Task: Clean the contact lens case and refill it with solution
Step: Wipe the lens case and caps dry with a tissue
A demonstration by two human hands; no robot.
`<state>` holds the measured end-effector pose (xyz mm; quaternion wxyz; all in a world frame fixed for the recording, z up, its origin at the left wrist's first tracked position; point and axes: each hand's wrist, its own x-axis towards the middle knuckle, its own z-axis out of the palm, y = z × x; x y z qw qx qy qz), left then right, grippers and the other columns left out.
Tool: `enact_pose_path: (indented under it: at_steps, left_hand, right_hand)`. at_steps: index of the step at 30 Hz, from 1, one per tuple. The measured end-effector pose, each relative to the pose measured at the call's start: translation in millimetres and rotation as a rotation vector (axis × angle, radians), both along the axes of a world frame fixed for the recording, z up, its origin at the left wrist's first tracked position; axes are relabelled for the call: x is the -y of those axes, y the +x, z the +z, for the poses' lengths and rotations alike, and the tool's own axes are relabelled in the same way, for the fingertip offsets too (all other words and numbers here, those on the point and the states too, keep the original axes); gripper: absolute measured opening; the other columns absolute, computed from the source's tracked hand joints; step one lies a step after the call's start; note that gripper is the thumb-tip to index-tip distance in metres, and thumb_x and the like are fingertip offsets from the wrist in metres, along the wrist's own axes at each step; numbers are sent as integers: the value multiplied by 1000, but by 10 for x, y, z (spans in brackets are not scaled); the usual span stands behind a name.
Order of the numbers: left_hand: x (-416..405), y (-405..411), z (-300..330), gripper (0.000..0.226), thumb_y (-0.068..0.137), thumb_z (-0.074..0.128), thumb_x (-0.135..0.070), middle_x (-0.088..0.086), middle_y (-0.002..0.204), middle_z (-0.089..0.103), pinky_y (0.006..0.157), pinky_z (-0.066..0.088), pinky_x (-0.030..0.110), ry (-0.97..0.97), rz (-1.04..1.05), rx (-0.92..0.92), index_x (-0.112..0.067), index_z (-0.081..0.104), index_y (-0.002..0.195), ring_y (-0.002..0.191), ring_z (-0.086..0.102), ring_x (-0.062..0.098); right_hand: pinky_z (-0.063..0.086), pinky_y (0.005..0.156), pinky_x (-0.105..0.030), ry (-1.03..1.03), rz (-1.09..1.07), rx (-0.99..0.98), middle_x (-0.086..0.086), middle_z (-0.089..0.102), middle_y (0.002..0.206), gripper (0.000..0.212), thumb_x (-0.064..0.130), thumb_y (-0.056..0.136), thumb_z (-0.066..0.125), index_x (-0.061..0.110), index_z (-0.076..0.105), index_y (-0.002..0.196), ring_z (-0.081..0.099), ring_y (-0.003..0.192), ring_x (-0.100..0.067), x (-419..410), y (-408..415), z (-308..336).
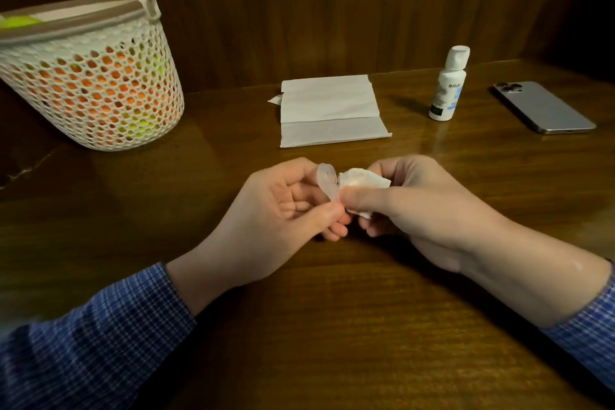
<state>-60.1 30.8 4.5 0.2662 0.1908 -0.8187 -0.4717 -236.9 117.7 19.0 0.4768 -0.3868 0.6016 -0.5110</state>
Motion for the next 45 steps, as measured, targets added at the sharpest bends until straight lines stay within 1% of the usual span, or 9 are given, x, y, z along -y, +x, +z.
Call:
enact_pose_path:
  at_steps: [2, 5, 10, 15, 21, 25, 34, 40, 45]
  left_hand:
    - [-34, 2, -18, 20, 89, 70, -10, 2, 94, 78, 74, 64, 28, -60, 35, -20, -15, 66, 107, 85, 79, 16]
    - [-47, 15, 19, 34, 86, 74, -11, -1, 104, 78, 80, 63, 27, -67, 66, 12, -17, 65, 118, 93, 78, 15]
    - [75, -35, 167, 29, 93, 62, -8, 11, 94, 80, 68, 61, 25, 594, 92, 54, -8, 70, 121, 81, 76, 18]
    - [99, -2, 101, 31, 81, 68, -23, 7, 99, 79, 83, 63, 30, 712, -48, 101, -12, 81, 107, 90, 75, 15]
    - [74, 11, 18, 33, 73, 75, -17, 12, 110, 79, 93, 61, 35, 535, 46, -14, -12, 81, 105, 109, 74, 27]
    - [-7, 7, 24, 38, 72, 78, -18, 1, 108, 81, 83, 61, 21, 178, 109, -93, -10, 78, 109, 102, 77, 14]
    - [-30, 15, 27, 34, 78, 81, -4, 1, 109, 78, 84, 60, 21, -8, 109, -119, -14, 74, 110, 102, 76, 14]
    - [77, -21, 29, 47, 89, 66, -9, -1, 127, 73, 102, 54, 40, 364, -41, -4, -22, 65, 135, 121, 67, 17]
    - [82, -29, 9, 31, 93, 62, -14, 8, 104, 72, 84, 52, 39, 474, -106, -48, -17, 73, 122, 97, 65, 24]
  right_hand:
    - [54, 51, -22, 19, 38, 51, -13, 74, 73, 10, 10, 82, 82, 2, 78, 86, 66, 57, -12, -2, -16, 10]
    - [57, 58, -19, -138, -3, -321, -4, 77, 76, 8, 20, 83, 81, 13, 79, 83, 70, 64, -9, -24, -44, 32]
    - [56, 68, -21, -427, 9, -811, 12, 74, 80, 7, 31, 83, 77, 25, 78, 85, 69, 80, -6, -74, -165, 136]
    - [56, 71, -18, -507, 137, -929, 15, 74, 86, 13, 32, 85, 77, 22, 80, 92, 69, 83, -4, -85, -135, 116]
    - [57, 61, -21, -300, -3, -691, 8, 73, 72, 19, 44, 73, 77, 26, 77, 74, 68, 74, -7, -53, -48, 105]
    - [53, 53, -23, -58, 0, -234, -3, 73, 65, 18, 25, 73, 88, 12, 76, 78, 65, 55, -9, -15, -16, 119]
    - [44, 36, -13, 296, 172, 409, -6, 69, 65, 25, 19, 68, 82, 6, 72, 87, 56, 42, -3, 27, -3, 162]
    - [45, 40, -14, 134, 173, 298, -4, 70, 70, 39, 21, 66, 85, 5, 78, 100, 57, 48, -4, 6, -125, 211]
    - [46, 43, -15, 101, 120, 279, -5, 71, 73, 44, 20, 65, 83, 3, 78, 105, 58, 51, -5, 45, -92, 163]
